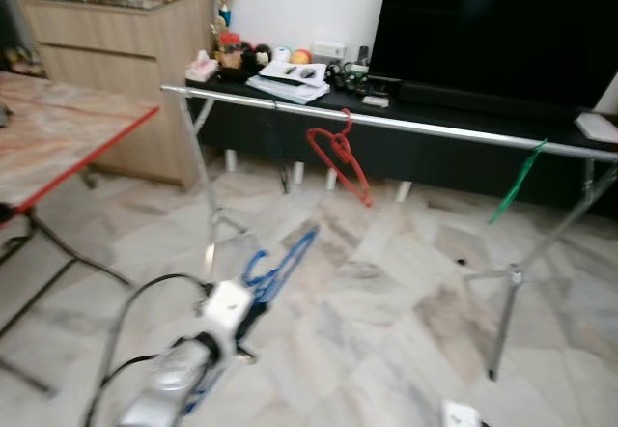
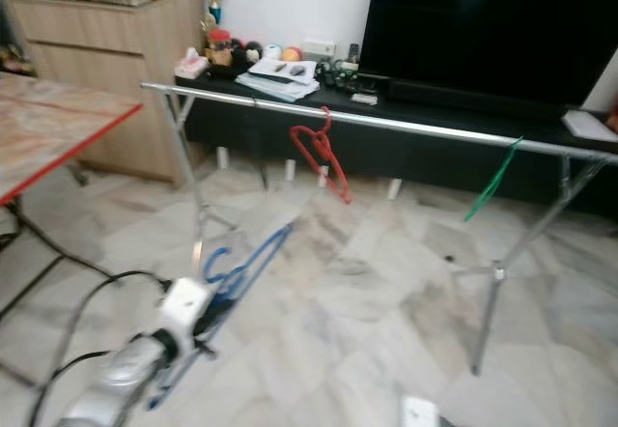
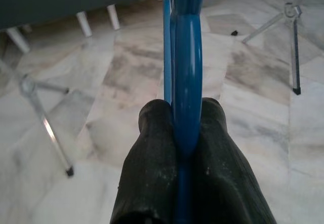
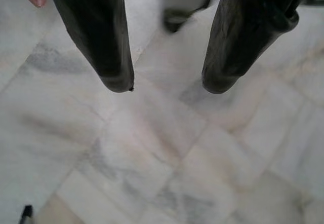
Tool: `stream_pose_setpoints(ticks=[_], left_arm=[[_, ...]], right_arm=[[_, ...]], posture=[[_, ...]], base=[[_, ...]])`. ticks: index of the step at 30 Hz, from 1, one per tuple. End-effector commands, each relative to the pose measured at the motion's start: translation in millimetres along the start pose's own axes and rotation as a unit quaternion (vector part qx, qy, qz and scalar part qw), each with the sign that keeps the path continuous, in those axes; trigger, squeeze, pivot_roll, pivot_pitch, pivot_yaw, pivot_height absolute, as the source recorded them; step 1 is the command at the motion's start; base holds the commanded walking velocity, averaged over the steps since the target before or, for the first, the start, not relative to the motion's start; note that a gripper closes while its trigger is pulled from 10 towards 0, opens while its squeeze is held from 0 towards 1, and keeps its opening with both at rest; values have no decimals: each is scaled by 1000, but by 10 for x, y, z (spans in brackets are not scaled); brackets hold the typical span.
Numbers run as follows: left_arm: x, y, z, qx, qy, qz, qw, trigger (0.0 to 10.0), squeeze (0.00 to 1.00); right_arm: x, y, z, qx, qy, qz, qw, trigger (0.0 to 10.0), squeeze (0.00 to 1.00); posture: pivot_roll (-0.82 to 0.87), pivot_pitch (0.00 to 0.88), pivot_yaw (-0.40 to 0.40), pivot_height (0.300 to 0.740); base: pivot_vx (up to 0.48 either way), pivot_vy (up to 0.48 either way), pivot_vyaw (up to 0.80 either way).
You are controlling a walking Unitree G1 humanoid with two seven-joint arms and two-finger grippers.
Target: Hang hanger
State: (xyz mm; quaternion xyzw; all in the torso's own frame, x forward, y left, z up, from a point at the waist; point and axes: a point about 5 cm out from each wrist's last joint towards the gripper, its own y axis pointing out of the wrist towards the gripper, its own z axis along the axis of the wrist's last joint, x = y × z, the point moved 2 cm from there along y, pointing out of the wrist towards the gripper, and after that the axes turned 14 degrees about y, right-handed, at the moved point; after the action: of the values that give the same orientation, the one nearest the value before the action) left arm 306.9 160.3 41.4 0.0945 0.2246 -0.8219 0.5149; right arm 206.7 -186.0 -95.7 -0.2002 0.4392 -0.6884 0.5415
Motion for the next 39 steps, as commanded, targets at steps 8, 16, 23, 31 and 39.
stream_pose_setpoints(ticks=[8,16,23,31,39], left_arm=[[99,97,179,30,4,-14,999,10000,0],[-9,124,201,24,-7,15,1000,10000,0],[-48,134,201,20,-12,28,999,10000,0],[-68,149,218,19,-20,39,999,10000,0],[-80,154,217,18,-22,42,999,10000,0]], right_arm=[[178,-31,-55,-7,0,-16,1000,10000,0],[147,-28,-52,-8,-16,-3,1000,10000,0],[137,-28,-39,-7,-31,3,999,10000,0],[107,-31,-41,-4,-58,22,998,10000,0],[104,-30,-25,-3,-55,26,998,10000,0]], posture=[[104,10,-51,740],[105,18,-53,740],[103,22,-54,740],[103,25,-54,740],[103,31,-56,740]], base=[[314,-358,-300],[342,-122,0],[335,0,0],[303,342,461],[275,320,200]])
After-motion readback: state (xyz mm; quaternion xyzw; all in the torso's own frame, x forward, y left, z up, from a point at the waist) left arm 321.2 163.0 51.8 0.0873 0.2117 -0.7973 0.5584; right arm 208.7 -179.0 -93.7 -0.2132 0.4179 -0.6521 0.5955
